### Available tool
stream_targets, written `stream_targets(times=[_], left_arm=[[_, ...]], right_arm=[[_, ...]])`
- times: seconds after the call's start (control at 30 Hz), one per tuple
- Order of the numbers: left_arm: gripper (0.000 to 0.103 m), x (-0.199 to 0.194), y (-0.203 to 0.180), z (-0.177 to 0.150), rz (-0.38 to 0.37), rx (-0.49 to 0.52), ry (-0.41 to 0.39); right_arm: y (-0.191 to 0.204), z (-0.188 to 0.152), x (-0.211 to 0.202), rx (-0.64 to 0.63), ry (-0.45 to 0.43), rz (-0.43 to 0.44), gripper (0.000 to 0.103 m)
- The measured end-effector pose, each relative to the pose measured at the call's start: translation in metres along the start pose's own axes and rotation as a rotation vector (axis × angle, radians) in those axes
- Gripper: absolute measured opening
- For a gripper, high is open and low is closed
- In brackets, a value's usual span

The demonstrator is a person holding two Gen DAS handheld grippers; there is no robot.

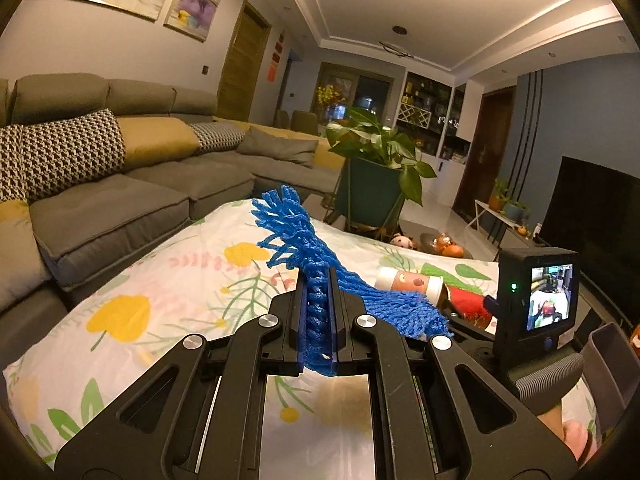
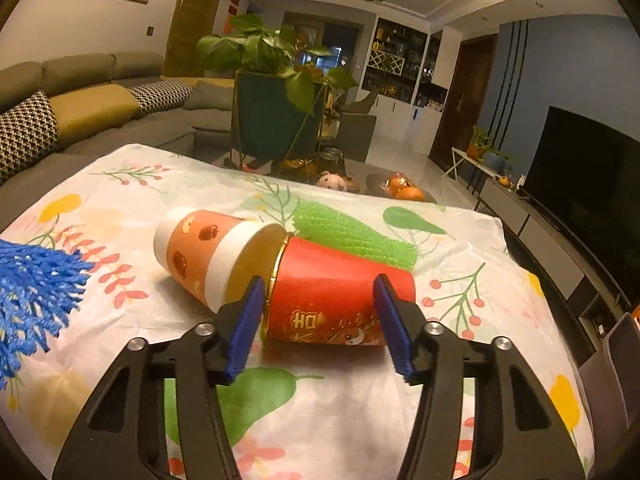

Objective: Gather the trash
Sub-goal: 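Grasp the red paper cup by its rim with the right tool, then carry the blue mesh net and red cup over the grey bin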

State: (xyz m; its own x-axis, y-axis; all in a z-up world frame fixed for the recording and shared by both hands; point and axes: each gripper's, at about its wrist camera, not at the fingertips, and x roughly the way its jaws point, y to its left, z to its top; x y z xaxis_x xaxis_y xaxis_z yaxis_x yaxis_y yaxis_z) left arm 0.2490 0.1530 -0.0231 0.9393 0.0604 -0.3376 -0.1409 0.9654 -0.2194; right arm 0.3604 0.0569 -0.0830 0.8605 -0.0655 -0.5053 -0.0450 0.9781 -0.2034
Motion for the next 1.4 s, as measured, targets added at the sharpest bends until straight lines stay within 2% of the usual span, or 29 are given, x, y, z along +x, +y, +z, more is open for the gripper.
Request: stream_targets(times=[0.33, 0.83, 1.17, 1.4], left_arm=[[0.008, -0.002, -0.002, -0.002, -0.004, 0.008, 0.009], [0.008, -0.010, -0.007, -0.007, -0.018, 0.010, 0.018], [0.008, -0.027, -0.025, -0.010, -0.039, 0.035, 0.012], [0.008, -0.044, -0.053, -0.009, -0.076, 0.067, 0.002]], right_arm=[[-0.018, -0.004, -0.003, 0.073, 0.015, 0.006, 0.028], [-0.068, -0.023, -0.026, 0.191, -0.008, 0.034, 0.005], [-0.104, -0.038, -0.073, 0.222, -0.095, 0.052, 0.004], [-0.140, -0.048, -0.120, 0.258, -0.166, 0.059, 0.004]])
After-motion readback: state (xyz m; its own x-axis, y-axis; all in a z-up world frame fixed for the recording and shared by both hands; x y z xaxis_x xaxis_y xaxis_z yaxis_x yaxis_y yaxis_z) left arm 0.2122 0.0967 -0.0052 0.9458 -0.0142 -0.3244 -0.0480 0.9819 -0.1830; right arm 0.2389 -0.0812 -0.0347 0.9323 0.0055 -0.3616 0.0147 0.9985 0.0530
